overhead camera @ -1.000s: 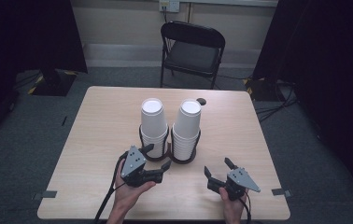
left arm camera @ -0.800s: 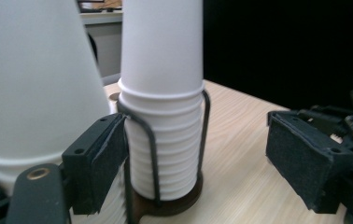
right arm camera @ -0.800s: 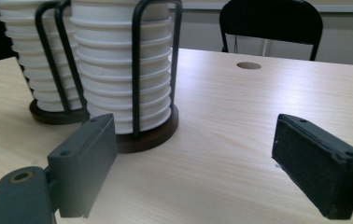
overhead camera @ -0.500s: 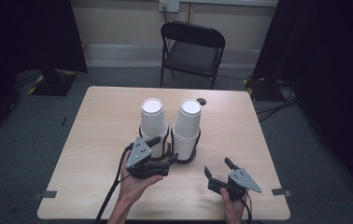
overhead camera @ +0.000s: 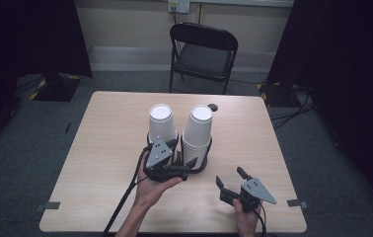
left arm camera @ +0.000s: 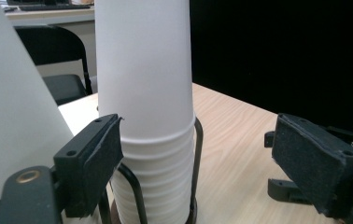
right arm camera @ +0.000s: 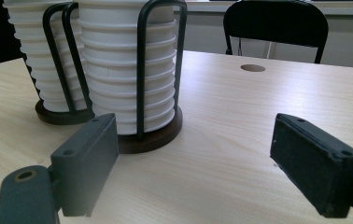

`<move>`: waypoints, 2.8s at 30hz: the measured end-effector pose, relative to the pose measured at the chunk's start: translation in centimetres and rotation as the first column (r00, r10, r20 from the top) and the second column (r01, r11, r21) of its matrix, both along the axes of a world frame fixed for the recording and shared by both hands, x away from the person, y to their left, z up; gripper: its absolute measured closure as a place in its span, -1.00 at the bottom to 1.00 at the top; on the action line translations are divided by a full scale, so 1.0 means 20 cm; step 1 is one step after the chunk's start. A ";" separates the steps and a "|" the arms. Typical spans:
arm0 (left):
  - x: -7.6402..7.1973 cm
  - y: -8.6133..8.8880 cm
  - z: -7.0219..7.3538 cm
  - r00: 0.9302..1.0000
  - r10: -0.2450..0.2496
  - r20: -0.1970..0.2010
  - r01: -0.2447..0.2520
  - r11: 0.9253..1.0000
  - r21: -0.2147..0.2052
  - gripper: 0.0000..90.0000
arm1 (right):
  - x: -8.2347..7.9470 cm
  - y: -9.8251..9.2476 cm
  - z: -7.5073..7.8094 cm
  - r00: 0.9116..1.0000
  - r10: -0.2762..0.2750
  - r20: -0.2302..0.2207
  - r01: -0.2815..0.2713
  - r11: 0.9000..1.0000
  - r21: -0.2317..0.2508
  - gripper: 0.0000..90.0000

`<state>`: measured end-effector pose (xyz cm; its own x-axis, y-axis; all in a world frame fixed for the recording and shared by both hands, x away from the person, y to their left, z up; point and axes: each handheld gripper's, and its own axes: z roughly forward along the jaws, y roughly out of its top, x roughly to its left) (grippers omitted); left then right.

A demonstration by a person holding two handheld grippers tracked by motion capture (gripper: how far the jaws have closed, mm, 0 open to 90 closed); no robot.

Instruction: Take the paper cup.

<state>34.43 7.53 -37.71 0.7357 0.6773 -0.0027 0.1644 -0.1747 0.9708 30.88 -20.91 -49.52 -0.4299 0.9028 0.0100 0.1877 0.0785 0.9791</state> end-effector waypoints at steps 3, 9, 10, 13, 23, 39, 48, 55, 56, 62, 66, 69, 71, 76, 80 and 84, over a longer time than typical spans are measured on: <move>0.01 -0.01 0.03 1.000 -0.004 0.018 0.004 1.000 0.004 -0.64 | 0.00 0.00 0.00 1.000 0.002 -0.002 -0.002 1.000 0.001 -0.67; 0.04 -0.04 0.09 0.999 -0.007 0.031 0.007 1.000 -0.007 -0.62 | 0.00 0.00 0.00 1.000 0.002 -0.002 -0.002 1.000 0.000 -0.67; 0.05 -0.05 0.10 0.999 -0.012 0.031 0.013 1.000 -0.012 -0.62 | 0.00 0.00 0.00 1.000 0.002 -0.002 -0.002 1.000 0.000 -0.67; 0.07 -0.07 0.12 0.999 -0.003 0.036 0.003 1.000 -0.007 -0.62 | 0.00 0.00 0.00 1.000 0.006 0.003 -0.006 1.000 0.007 -0.67; 0.14 -0.09 0.18 1.000 0.005 0.025 -0.005 1.000 -0.017 -0.63 | 0.00 -0.01 0.00 1.000 0.010 -0.001 -0.010 1.000 0.014 -0.67; 0.22 -0.10 0.24 0.999 0.039 0.022 -0.039 0.999 -0.023 -0.61 | 0.00 -0.01 0.00 1.000 0.016 -0.005 -0.016 1.000 0.015 -0.65; 0.26 -0.16 0.26 0.996 0.061 0.060 -0.062 0.998 0.017 -0.59 | 0.00 -0.01 0.00 1.000 0.012 0.000 -0.012 1.000 0.016 -0.65; 0.28 -0.19 0.26 0.994 0.084 0.071 -0.086 0.996 0.030 -0.59 | 0.00 -0.01 0.00 1.000 0.011 0.003 -0.011 1.000 0.018 -0.65; 0.28 -0.20 0.26 0.994 0.086 0.072 -0.089 0.995 0.034 -0.59 | 0.00 -0.01 0.00 1.000 0.012 0.004 -0.012 1.000 0.017 -0.65; 0.30 -0.23 0.27 0.993 0.096 0.072 -0.099 0.994 0.049 -0.62 | 0.00 -0.01 0.00 1.000 0.012 0.005 -0.012 1.000 0.015 -0.65; 0.32 -0.26 0.26 0.990 0.116 0.075 -0.120 0.991 0.055 -0.65 | 0.00 -0.01 0.00 1.000 0.012 0.006 -0.012 1.000 0.018 -0.65; 0.33 -0.27 0.26 0.990 0.120 0.076 -0.125 0.990 0.061 -0.65 | 0.00 -0.01 0.00 1.000 0.011 0.007 -0.011 1.000 0.019 -0.65; 0.35 -0.28 0.26 0.989 0.125 0.073 -0.130 0.989 0.071 -0.64 | 0.00 -0.01 0.00 1.000 0.013 0.007 -0.013 1.000 0.019 -0.65; 0.37 -0.29 0.25 0.991 0.129 0.044 -0.132 0.989 0.065 -0.61 | 0.00 -0.01 0.00 1.000 0.009 0.010 -0.010 1.000 0.023 -0.66; 0.39 -0.31 0.24 0.990 0.137 0.025 -0.139 0.987 0.080 -0.61 | -0.01 -0.01 0.00 1.000 0.008 0.013 -0.009 1.000 0.027 -0.66; 0.41 -0.32 0.22 0.990 0.140 0.000 -0.140 0.987 0.083 -0.60 | -0.01 -0.01 0.00 1.000 0.007 0.014 -0.007 1.000 0.024 -0.66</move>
